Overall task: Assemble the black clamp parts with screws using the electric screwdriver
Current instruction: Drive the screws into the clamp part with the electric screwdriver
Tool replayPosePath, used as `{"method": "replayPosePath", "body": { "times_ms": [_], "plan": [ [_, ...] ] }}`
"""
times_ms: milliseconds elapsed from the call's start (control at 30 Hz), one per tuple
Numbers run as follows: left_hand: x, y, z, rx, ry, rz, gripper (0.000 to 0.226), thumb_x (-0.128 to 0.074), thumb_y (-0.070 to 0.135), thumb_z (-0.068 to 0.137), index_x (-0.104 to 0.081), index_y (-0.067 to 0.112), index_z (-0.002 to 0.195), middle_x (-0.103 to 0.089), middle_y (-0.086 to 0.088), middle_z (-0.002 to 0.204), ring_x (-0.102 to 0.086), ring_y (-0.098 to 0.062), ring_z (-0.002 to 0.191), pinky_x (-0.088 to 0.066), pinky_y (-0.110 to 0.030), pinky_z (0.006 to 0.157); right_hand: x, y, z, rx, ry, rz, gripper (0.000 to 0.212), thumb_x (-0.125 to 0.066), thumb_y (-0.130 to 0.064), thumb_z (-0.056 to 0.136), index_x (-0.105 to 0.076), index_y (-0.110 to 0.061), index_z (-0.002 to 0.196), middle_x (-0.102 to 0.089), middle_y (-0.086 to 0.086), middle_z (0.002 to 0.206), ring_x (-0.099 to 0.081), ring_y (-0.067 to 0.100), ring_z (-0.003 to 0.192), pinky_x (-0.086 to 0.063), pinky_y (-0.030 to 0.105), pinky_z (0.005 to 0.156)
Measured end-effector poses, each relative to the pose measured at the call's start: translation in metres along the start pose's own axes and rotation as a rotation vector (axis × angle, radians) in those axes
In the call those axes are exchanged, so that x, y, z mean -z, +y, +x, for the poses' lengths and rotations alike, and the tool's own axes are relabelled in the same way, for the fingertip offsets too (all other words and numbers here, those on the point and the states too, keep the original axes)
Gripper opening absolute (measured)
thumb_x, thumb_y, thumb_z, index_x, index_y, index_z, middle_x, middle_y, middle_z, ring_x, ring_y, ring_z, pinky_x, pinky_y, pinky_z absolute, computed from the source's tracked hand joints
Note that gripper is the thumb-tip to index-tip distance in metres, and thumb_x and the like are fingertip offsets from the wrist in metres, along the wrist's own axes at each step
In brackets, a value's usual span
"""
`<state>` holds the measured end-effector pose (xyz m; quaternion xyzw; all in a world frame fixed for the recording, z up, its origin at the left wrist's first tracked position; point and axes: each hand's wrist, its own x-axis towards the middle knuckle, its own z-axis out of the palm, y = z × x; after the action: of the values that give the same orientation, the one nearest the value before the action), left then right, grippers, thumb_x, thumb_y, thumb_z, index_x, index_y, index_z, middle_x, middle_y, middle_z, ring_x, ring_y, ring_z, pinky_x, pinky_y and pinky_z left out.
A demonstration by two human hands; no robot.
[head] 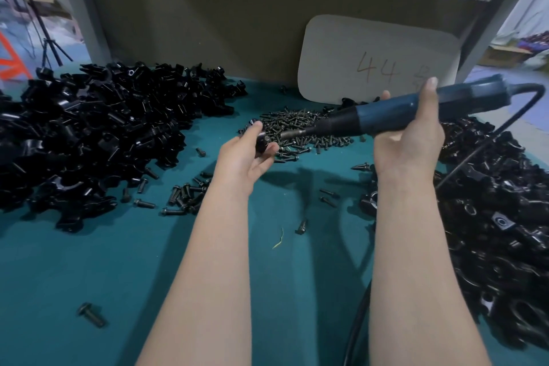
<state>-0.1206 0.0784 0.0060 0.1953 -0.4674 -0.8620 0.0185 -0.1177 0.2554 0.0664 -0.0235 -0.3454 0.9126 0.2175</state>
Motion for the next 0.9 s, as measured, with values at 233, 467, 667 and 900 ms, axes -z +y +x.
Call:
{"method": "replayPosePath", "body": {
  "times_ms": [233,467,667,900],
  "plan": [
    [-0.006,-0.006,0.002,0.009,0.021,-0.135,0.013,-0.059,0.017,0.096,-0.055,0.005,0.094,-0.064,-0.019,0.105,-0.066,-0.019,0.073,-0.059,-0.025,0.06,-0.012,0.004,-0.001,0.027,0.024,-0.034,0.04,-0.058,-0.033,0.094,-0.039,-0.015,0.124,-0.054,0.001,0.11,-0.061,0.02,0.102,-0.052,0.027,0.086],
    [-0.01,-0.007,0.001,-0.058,0.067,-0.033,0.012,-0.059,0.014,0.096,-0.055,0.013,0.085,-0.065,-0.013,0.106,-0.063,-0.019,0.081,-0.057,-0.025,0.078,-0.016,0.009,-0.002,0.074,0.027,-0.031,0.046,-0.053,-0.032,0.097,-0.032,-0.012,0.132,-0.051,0.003,0.122,-0.06,0.016,0.103,-0.052,0.025,0.092],
    [-0.015,-0.01,-0.001,-0.141,0.095,0.026,0.014,-0.058,0.011,0.096,-0.055,0.011,0.082,-0.06,-0.012,0.094,-0.055,-0.016,0.069,-0.052,-0.021,0.067,-0.02,0.014,-0.003,0.085,0.017,-0.02,0.054,-0.052,-0.029,0.098,-0.026,-0.009,0.141,-0.049,0.004,0.127,-0.058,0.019,0.11,-0.05,0.029,0.096],
    [-0.015,-0.012,0.0,-0.16,0.155,0.079,0.014,-0.059,0.014,0.096,-0.055,0.014,0.082,-0.061,-0.01,0.097,-0.058,-0.019,0.078,-0.054,-0.022,0.071,-0.022,0.016,-0.007,0.113,-0.002,-0.054,0.054,-0.051,-0.028,0.097,-0.025,-0.01,0.141,-0.05,0.004,0.122,-0.059,0.013,0.097,-0.052,0.026,0.091]
  ]
}}
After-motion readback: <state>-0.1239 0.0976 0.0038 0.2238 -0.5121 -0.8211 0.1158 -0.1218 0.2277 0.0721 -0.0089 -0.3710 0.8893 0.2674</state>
